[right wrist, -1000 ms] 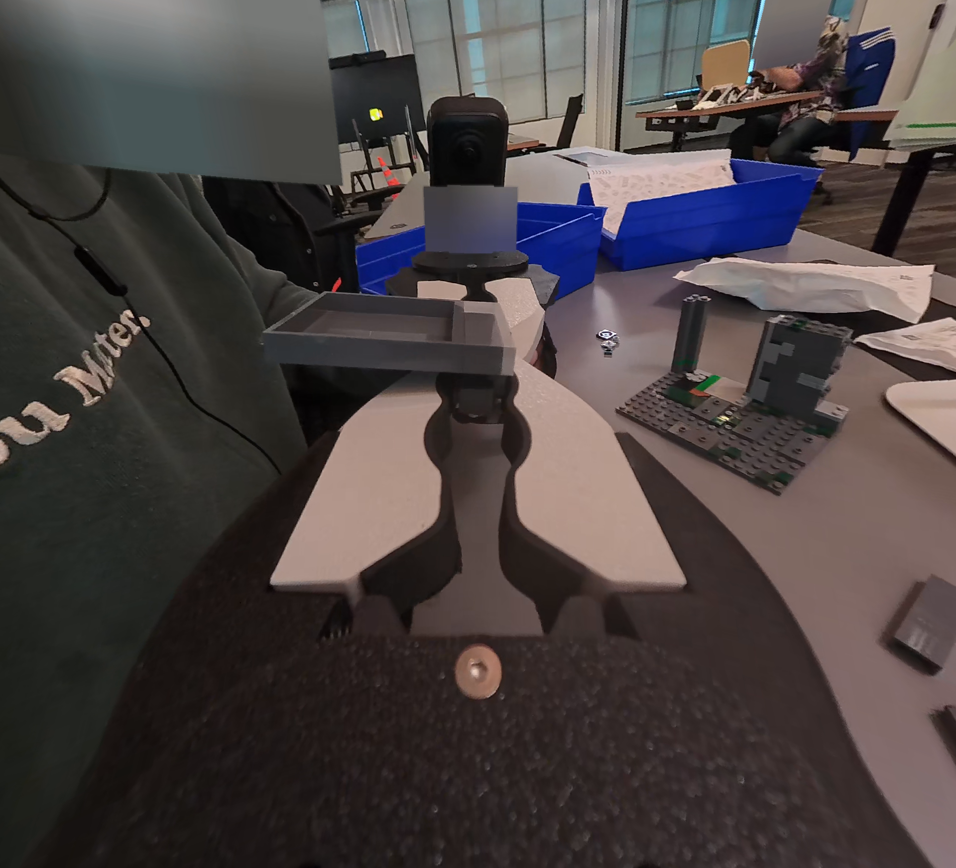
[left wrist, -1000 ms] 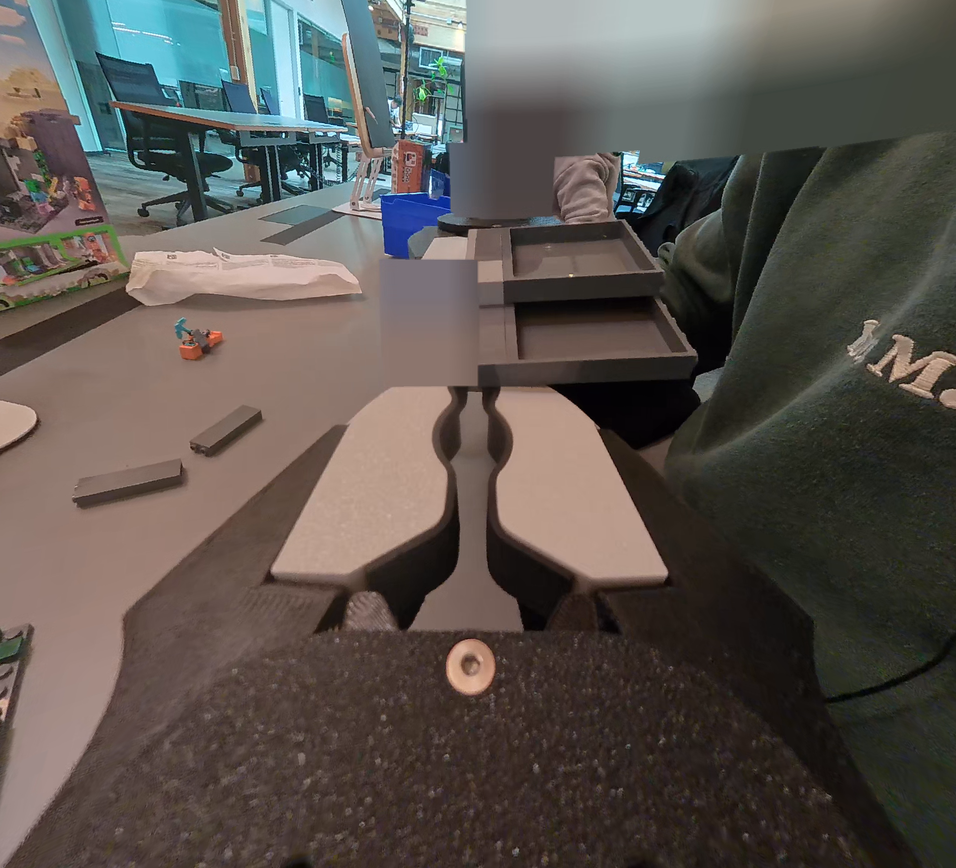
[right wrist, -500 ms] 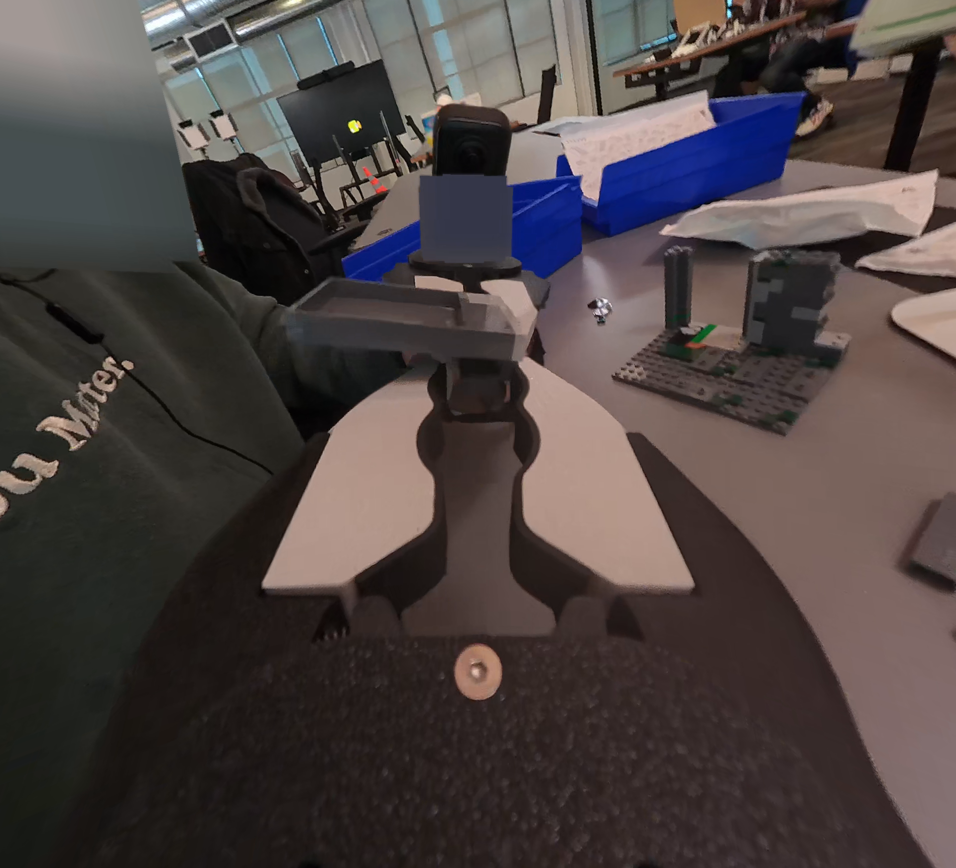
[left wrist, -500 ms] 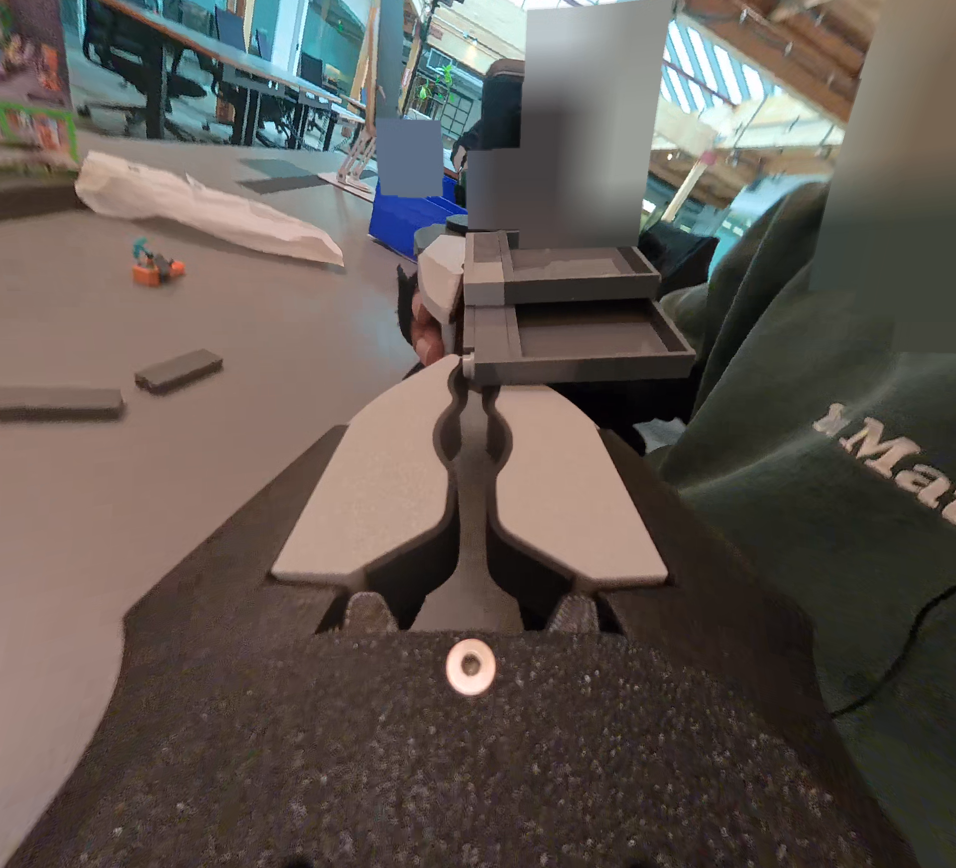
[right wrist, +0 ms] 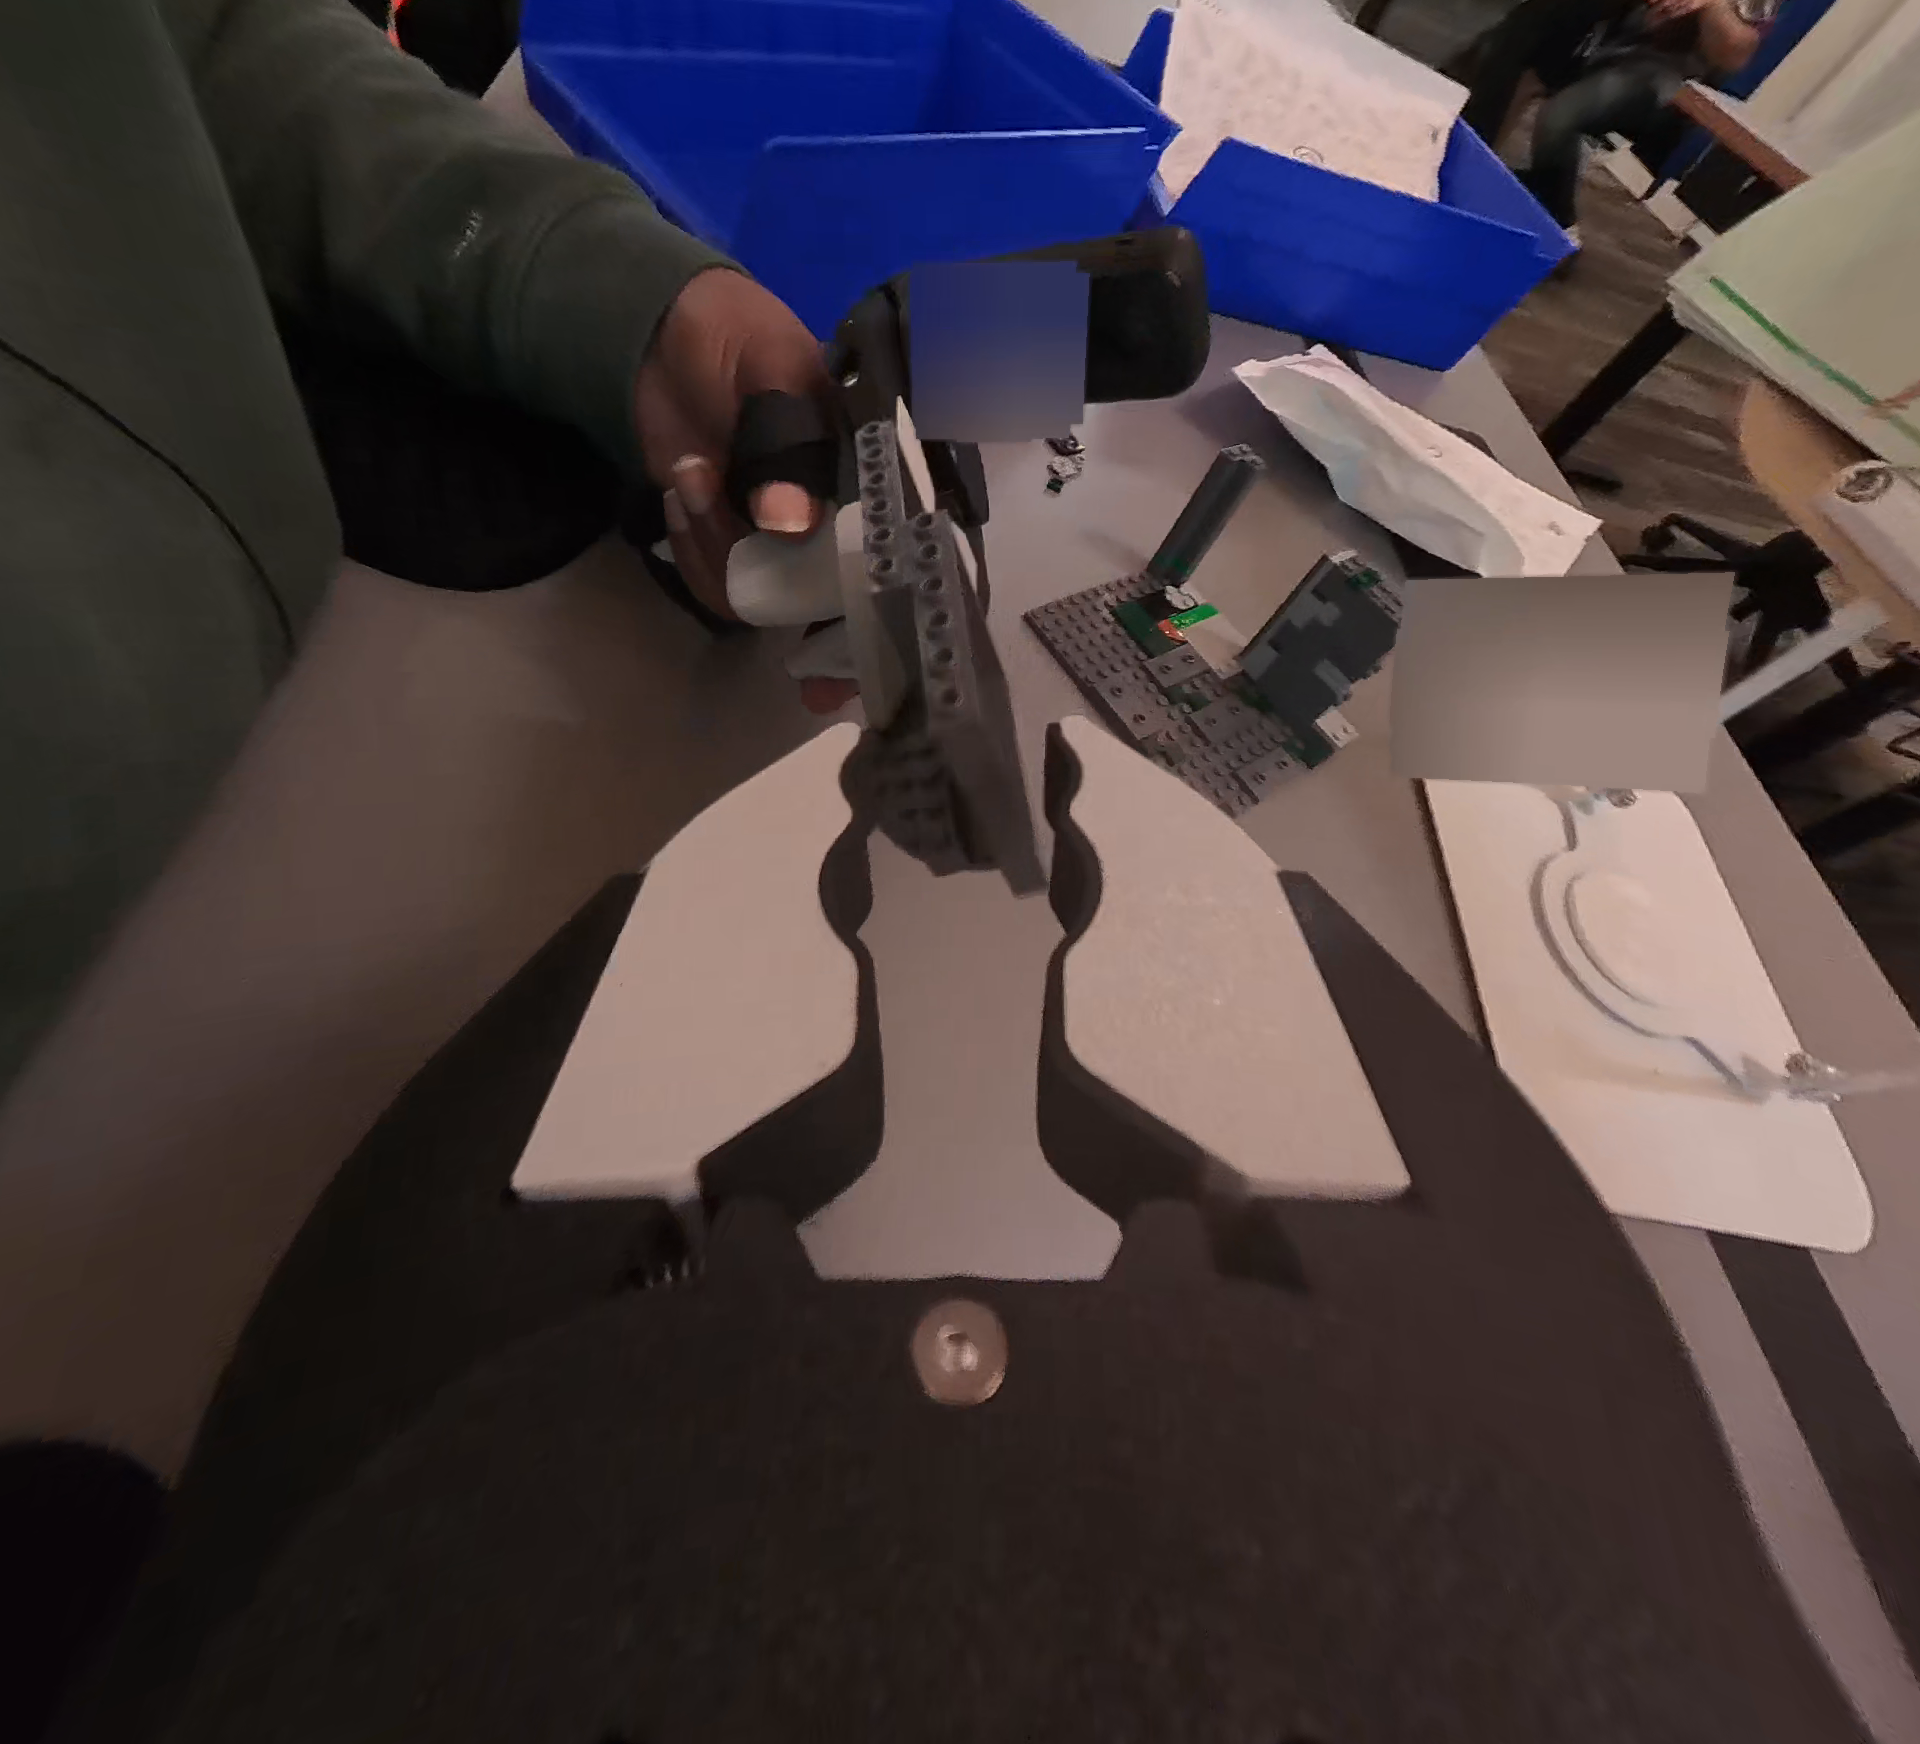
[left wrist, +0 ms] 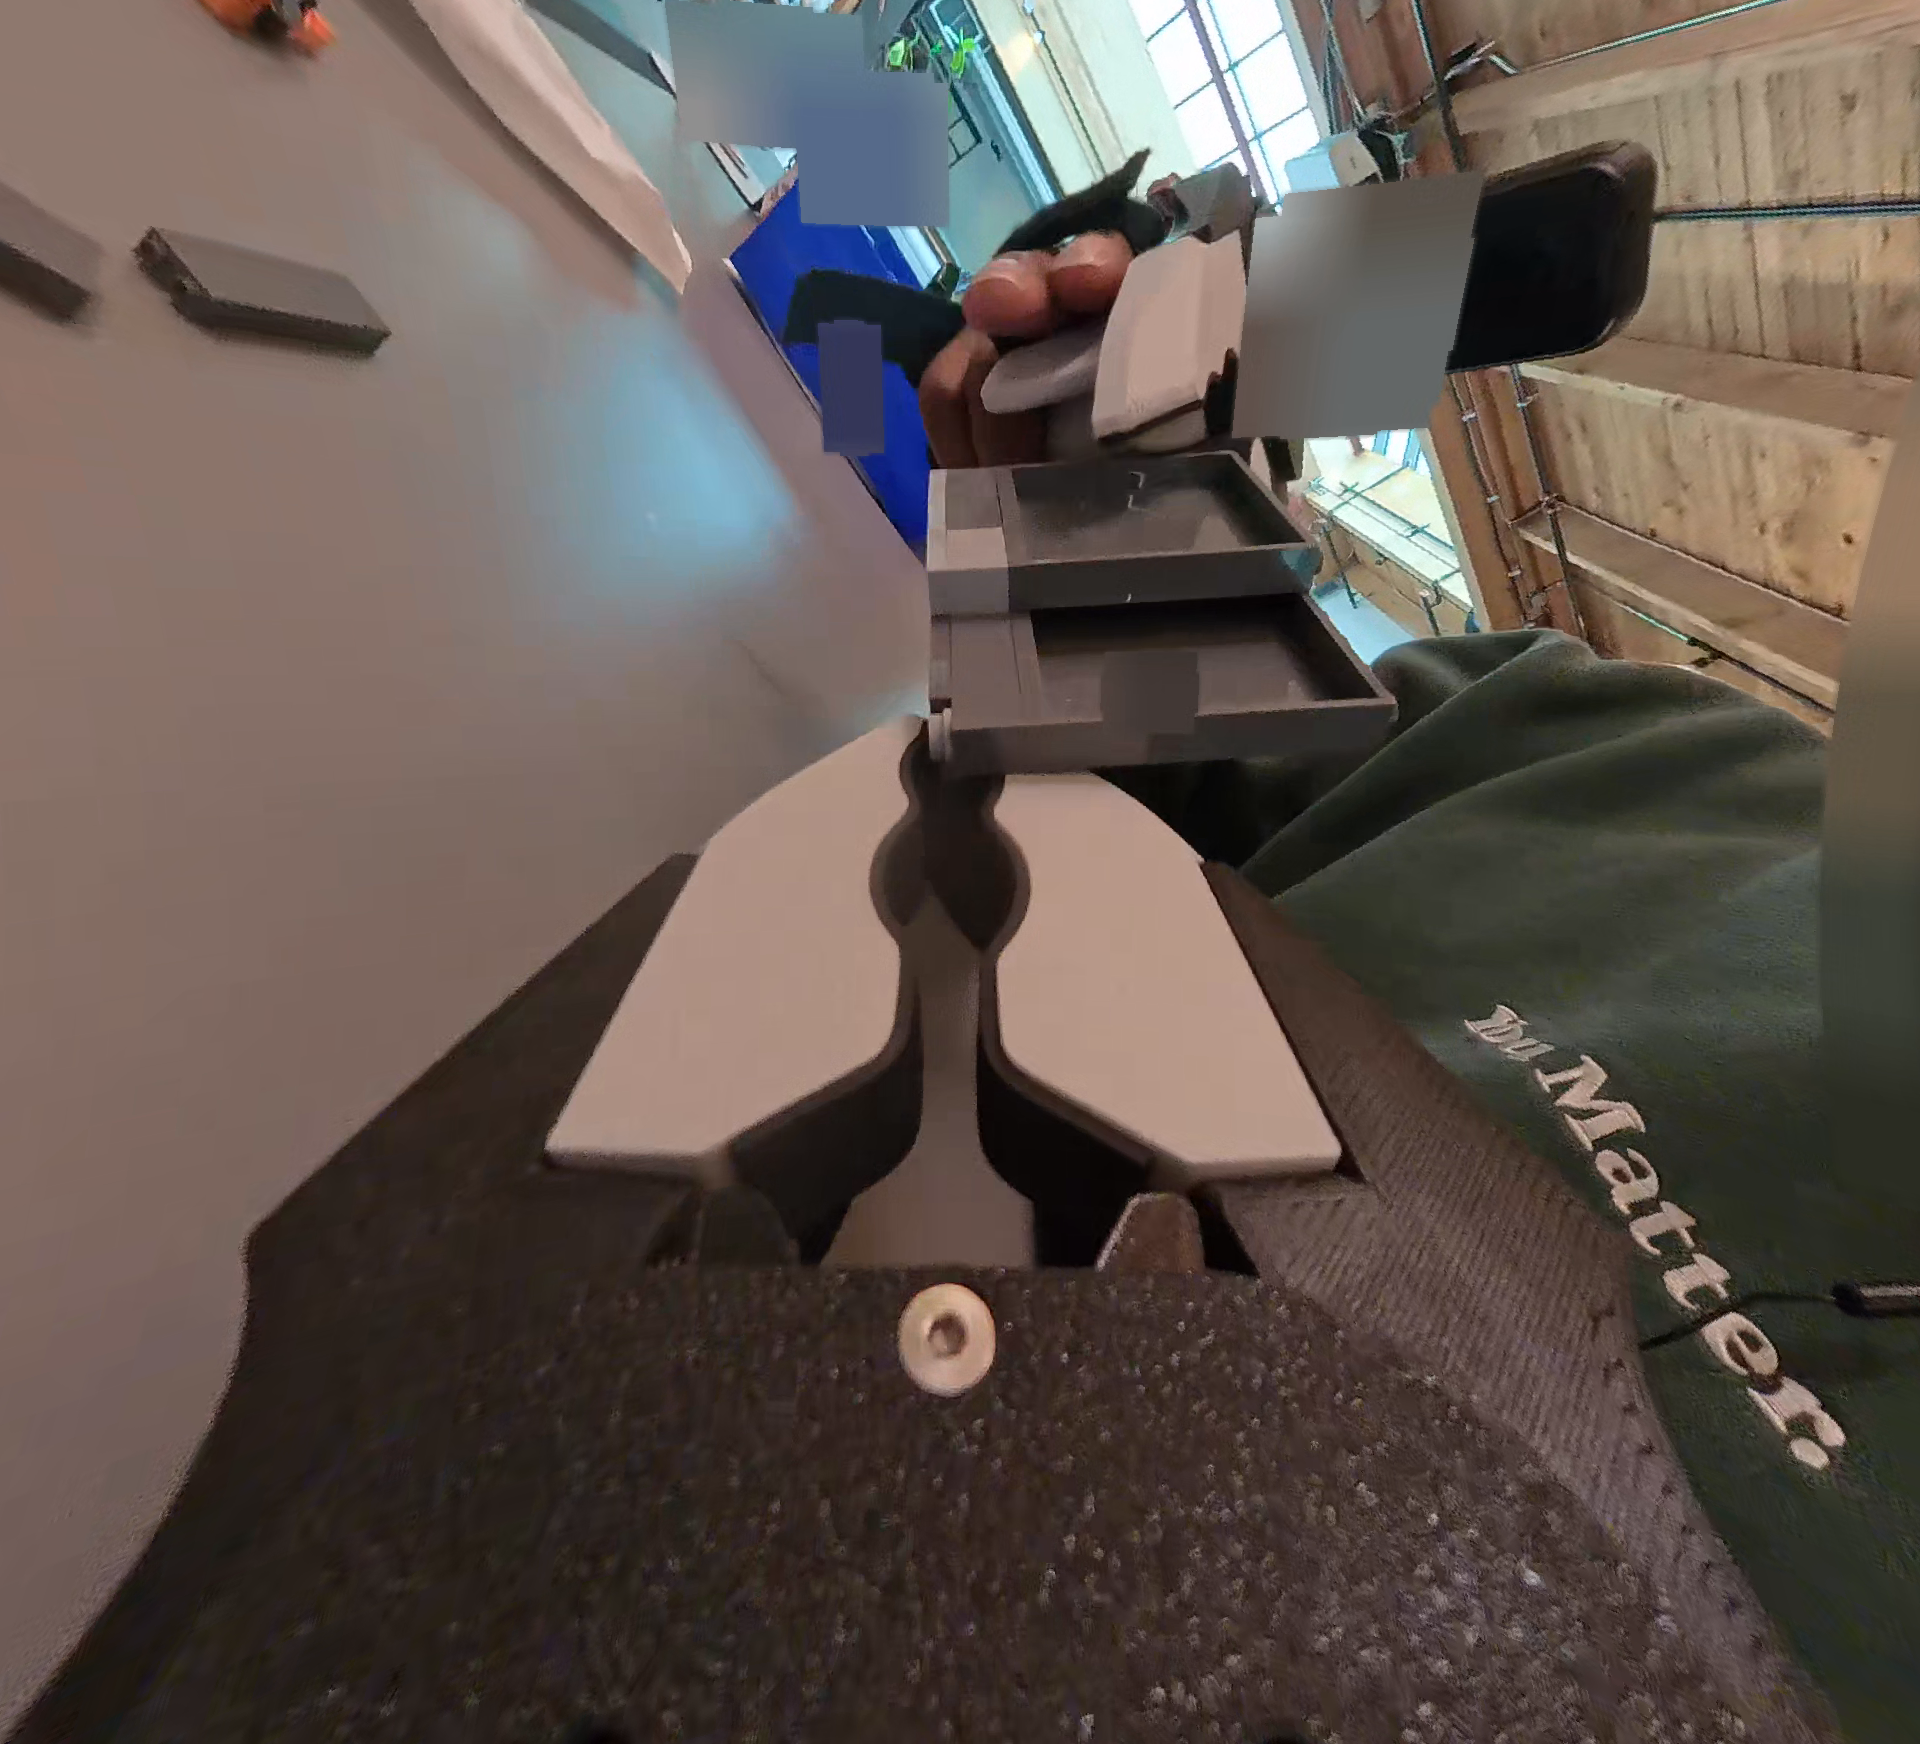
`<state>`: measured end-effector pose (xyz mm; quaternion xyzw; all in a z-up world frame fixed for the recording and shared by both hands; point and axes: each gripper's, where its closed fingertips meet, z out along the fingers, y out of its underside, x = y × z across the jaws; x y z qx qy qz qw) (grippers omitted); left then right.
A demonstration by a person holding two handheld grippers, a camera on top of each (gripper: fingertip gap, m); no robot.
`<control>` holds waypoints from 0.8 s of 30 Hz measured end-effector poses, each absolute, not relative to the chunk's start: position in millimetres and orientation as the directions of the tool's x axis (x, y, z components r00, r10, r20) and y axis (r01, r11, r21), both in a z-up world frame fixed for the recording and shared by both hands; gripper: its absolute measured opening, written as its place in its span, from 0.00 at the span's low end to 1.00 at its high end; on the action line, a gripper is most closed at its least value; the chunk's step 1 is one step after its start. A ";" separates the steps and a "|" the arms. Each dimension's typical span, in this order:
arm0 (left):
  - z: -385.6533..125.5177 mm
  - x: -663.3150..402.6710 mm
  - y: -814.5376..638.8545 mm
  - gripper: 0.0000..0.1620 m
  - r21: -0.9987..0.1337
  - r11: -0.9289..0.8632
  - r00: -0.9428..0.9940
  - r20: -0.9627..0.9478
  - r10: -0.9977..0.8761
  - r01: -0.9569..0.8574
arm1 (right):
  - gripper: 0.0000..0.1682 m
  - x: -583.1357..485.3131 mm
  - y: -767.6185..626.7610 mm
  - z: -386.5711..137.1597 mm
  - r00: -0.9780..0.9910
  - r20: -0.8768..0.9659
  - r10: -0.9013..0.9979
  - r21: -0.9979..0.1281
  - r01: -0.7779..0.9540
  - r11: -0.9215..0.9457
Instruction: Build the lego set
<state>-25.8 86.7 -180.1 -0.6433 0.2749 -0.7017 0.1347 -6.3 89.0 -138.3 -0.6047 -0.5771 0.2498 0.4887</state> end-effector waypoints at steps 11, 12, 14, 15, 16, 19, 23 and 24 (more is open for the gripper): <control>-180.3 -27.5 86.4 0.12 -0.732 -0.658 -0.109 0.679 -0.726 -0.174 | 0.04 -0.7 99.7 -149.7 0.195 -0.091 0.977 -0.916 0.368 -0.159; -179.1 -28.8 86.9 0.13 -0.768 -0.618 -0.104 0.637 -0.763 -0.169 | 0.04 -1.2 98.8 -149.0 0.191 -0.091 0.977 -0.917 0.366 -0.157; -176.5 -31.7 88.8 0.14 -0.829 -0.535 -0.092 0.553 -0.828 -0.162 | 0.05 -2.8 97.3 -147.8 0.186 -0.074 0.980 -0.916 0.375 -0.140; -175.3 -33.1 89.7 0.14 -0.855 -0.494 -0.087 0.511 -0.855 -0.159 | 0.05 -3.8 96.5 -147.1 0.183 -0.062 0.981 -0.915 0.382 -0.129; -174.7 -34.3 90.4 0.14 -0.876 -0.455 -0.083 0.471 -0.878 -0.158 | 0.05 -5.0 95.8 -146.2 0.180 -0.053 0.982 -0.914 0.388 -0.120; -177.0 -36.7 92.7 0.15 -0.905 -0.391 -0.069 0.406 -0.911 -0.166 | 0.06 -8.7 94.5 -145.5 0.175 0.003 0.984 -0.900 0.430 -0.074; -178.3 -37.9 94.5 0.15 -0.909 -0.386 -0.072 0.401 -0.913 -0.157 | 0.05 -12.1 94.5 -144.1 0.178 0.063 0.982 -0.876 0.482 -0.031; -179.0 -38.1 94.8 0.15 -0.910 -0.381 -0.070 0.396 -0.916 -0.162 | 0.05 -12.2 94.9 -144.5 0.180 0.076 0.981 -0.870 0.493 -0.023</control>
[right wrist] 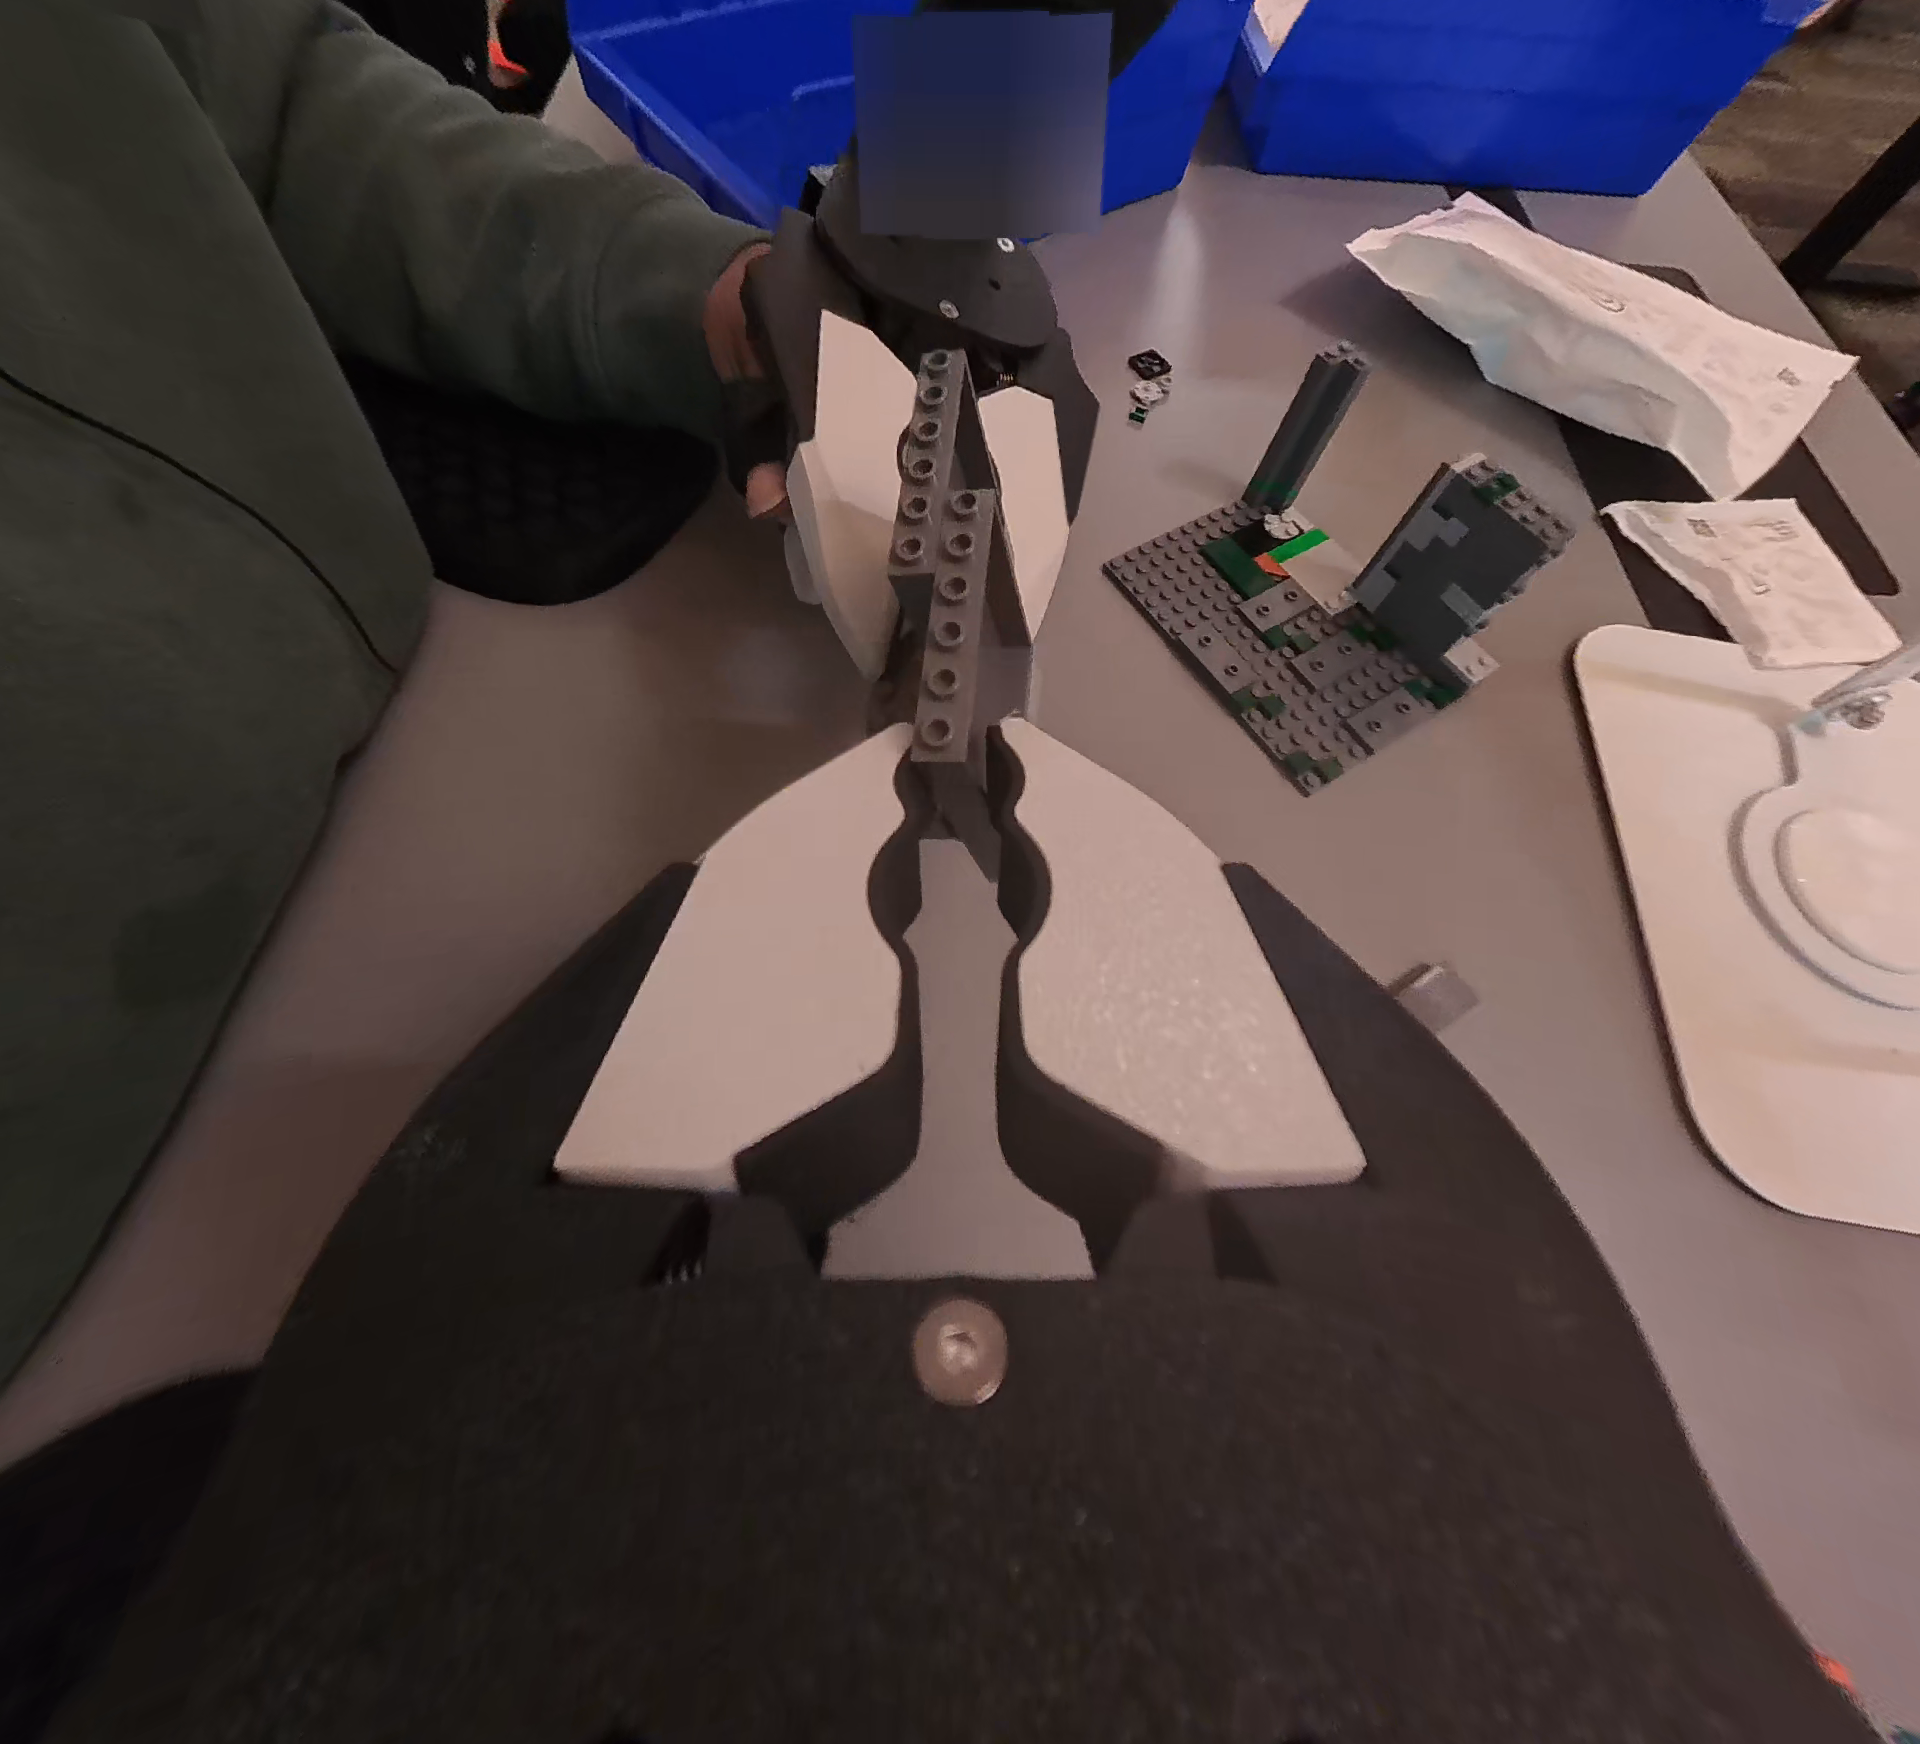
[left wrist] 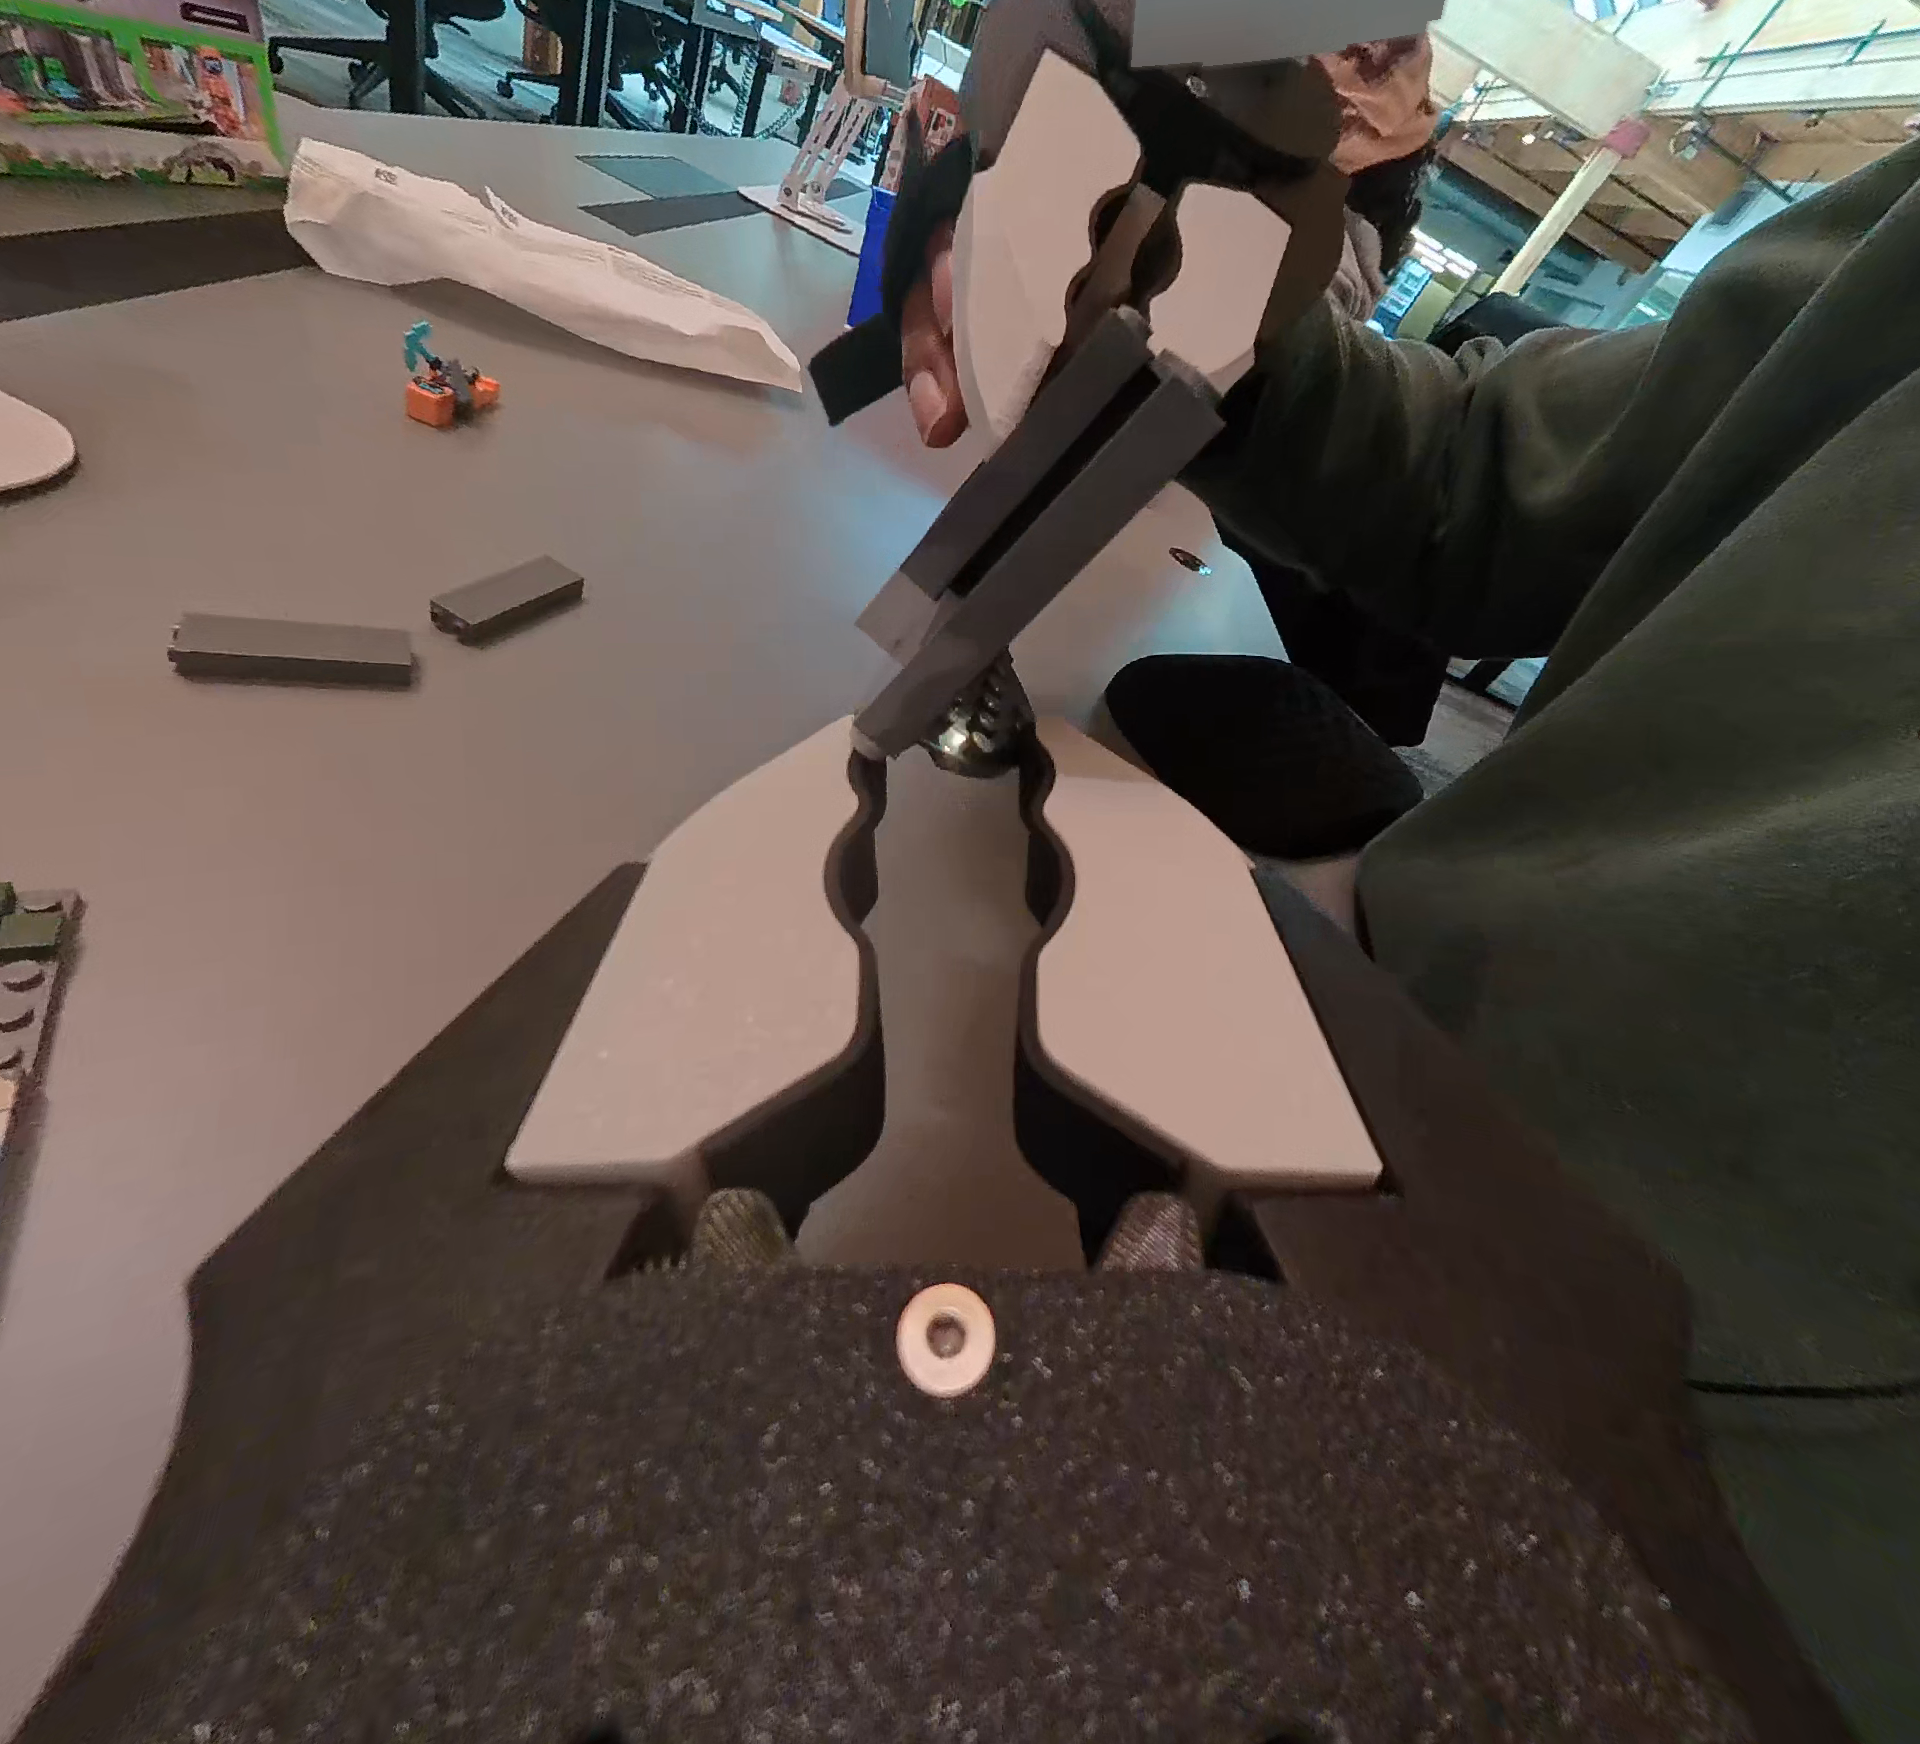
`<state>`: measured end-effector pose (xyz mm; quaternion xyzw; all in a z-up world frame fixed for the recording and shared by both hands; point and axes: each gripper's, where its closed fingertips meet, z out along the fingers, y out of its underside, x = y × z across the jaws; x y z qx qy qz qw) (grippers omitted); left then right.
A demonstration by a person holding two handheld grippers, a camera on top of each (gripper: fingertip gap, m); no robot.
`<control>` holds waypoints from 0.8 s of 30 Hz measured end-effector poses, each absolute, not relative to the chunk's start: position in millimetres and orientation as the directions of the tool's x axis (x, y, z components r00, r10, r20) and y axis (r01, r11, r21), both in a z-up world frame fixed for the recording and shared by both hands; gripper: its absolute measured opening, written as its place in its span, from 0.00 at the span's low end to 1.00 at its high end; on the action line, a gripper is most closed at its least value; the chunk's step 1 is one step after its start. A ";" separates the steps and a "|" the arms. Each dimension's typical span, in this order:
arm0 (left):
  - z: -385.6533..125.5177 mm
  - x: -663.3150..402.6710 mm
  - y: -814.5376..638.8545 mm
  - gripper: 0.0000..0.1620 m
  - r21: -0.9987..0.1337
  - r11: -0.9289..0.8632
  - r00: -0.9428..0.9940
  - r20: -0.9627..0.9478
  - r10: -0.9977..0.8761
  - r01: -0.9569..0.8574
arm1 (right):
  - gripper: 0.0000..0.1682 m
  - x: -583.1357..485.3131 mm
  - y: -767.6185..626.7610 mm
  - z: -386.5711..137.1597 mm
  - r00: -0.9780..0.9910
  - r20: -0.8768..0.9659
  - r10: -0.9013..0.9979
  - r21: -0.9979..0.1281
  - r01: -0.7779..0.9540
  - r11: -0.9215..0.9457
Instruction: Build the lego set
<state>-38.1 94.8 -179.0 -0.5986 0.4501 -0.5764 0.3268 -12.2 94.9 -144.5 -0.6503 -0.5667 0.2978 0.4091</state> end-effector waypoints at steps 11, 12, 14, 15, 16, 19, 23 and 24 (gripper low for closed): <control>-196.5 -47.3 96.0 0.20 -0.936 -0.198 -0.027 0.215 -0.976 -0.291 | 0.04 -13.2 94.6 -161.9 0.154 0.079 0.985 -0.839 0.544 -0.018; -202.3 -48.9 96.8 0.20 -0.930 -0.171 -0.017 0.186 -0.982 -0.324 | 0.04 -12.7 94.6 -162.4 0.151 0.071 0.986 -0.841 0.541 -0.023; -208.3 -50.4 96.3 0.20 -0.925 -0.140 -0.016 0.155 -0.988 -0.353 | 0.04 -10.7 94.6 -163.5 0.145 0.051 0.988 -0.844 0.536 -0.035; -207.8 -50.2 95.4 0.20 -0.927 -0.140 -0.020 0.156 -0.988 -0.349 | 0.04 -9.6 94.9 -165.3 0.143 0.044 0.989 -0.841 0.539 -0.041; -207.5 -50.2 95.6 0.19 -0.927 -0.141 -0.020 0.157 -0.987 -0.348 | 0.04 -8.7 94.5 -167.7 0.139 0.038 0.990 -0.839 0.543 -0.044; -205.8 -53.0 98.5 0.20 -0.930 -0.139 -0.017 0.154 -0.988 -0.340 | 0.04 -6.4 89.7 -177.4 0.107 0.004 0.994 -0.830 0.555 -0.056; -199.9 -51.7 92.7 0.19 -0.943 -0.126 -0.050 0.148 -0.988 -0.308 | 0.04 -5.2 88.7 -187.5 0.095 -0.050 0.994 -0.832 0.547 -0.094; -200.6 -49.8 90.5 0.19 -0.943 -0.115 -0.056 0.139 -0.989 -0.312 | 0.04 -5.9 88.5 -190.6 0.091 -0.063 0.994 -0.833 0.543 -0.102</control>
